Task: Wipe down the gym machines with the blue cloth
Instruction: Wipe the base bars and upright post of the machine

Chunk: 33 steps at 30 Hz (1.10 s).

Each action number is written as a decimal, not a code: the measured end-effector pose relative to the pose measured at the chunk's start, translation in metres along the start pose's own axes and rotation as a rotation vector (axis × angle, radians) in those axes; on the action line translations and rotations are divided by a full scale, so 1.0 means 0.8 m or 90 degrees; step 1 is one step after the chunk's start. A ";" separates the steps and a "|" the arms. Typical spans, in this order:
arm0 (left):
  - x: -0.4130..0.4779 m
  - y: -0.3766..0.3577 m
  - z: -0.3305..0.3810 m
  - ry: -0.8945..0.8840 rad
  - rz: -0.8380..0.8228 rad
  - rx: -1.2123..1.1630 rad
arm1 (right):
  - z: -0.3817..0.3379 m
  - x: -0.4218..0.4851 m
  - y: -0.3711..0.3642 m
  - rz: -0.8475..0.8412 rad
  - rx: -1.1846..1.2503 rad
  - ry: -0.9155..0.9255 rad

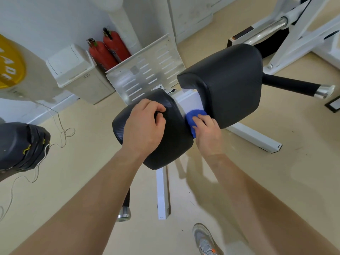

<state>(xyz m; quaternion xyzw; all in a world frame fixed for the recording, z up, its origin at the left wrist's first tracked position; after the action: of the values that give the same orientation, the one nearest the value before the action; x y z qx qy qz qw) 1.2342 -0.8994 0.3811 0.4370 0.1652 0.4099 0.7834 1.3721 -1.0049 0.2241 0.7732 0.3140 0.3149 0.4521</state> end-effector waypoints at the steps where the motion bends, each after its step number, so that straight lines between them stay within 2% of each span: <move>1: 0.000 0.002 -0.003 0.003 0.001 0.002 | -0.002 0.006 0.004 0.005 0.008 0.003; 5: 0.003 0.007 -0.012 0.013 0.015 -0.008 | -0.034 0.041 0.029 0.103 0.034 0.033; 7: 0.005 0.007 -0.013 0.011 0.016 -0.006 | -0.040 0.045 0.028 0.118 0.056 0.013; 9: 0.005 0.007 -0.013 0.012 0.012 -0.001 | -0.034 0.029 0.017 0.078 0.038 -0.011; 13: 0.004 0.006 -0.012 0.017 0.015 0.004 | -0.005 -0.004 0.000 -0.083 0.033 -0.034; 14: 0.002 0.006 -0.011 0.020 0.014 0.004 | -0.005 -0.003 0.005 -0.076 0.045 -0.024; 18: 0.003 0.005 -0.011 0.025 0.014 0.010 | -0.030 0.030 0.043 0.113 0.100 0.022; 20: 0.003 0.003 -0.013 0.021 0.020 0.017 | -0.041 0.042 0.046 0.145 0.109 0.022; 23: 0.003 0.000 -0.014 0.026 0.035 0.020 | -0.036 0.034 0.027 0.085 0.122 -0.024; 27: -0.001 0.002 -0.010 0.035 0.025 0.019 | -0.018 0.019 0.027 -0.099 0.050 -0.007; 29: -0.006 0.004 -0.005 0.048 0.007 0.017 | -0.016 0.020 0.049 -0.177 0.013 0.038; 33: -0.030 0.006 0.018 0.092 -0.063 0.011 | -0.032 0.024 0.120 -0.264 -0.008 0.073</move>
<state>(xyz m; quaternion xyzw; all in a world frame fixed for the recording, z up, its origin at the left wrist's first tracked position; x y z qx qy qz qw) 1.2259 -0.9247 0.3912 0.4041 0.2462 0.3994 0.7852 1.3835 -1.0147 0.3241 0.6699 0.4896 0.2604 0.4937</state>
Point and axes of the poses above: each hand's wrist, its own x-axis towards the middle knuckle, its own y-axis out of the back of the hand, z = x × y, the point moved 3 cm from there along x, towards the middle knuckle, and after that the axes turned 11 degrees about -x, right-handed, at the moved point
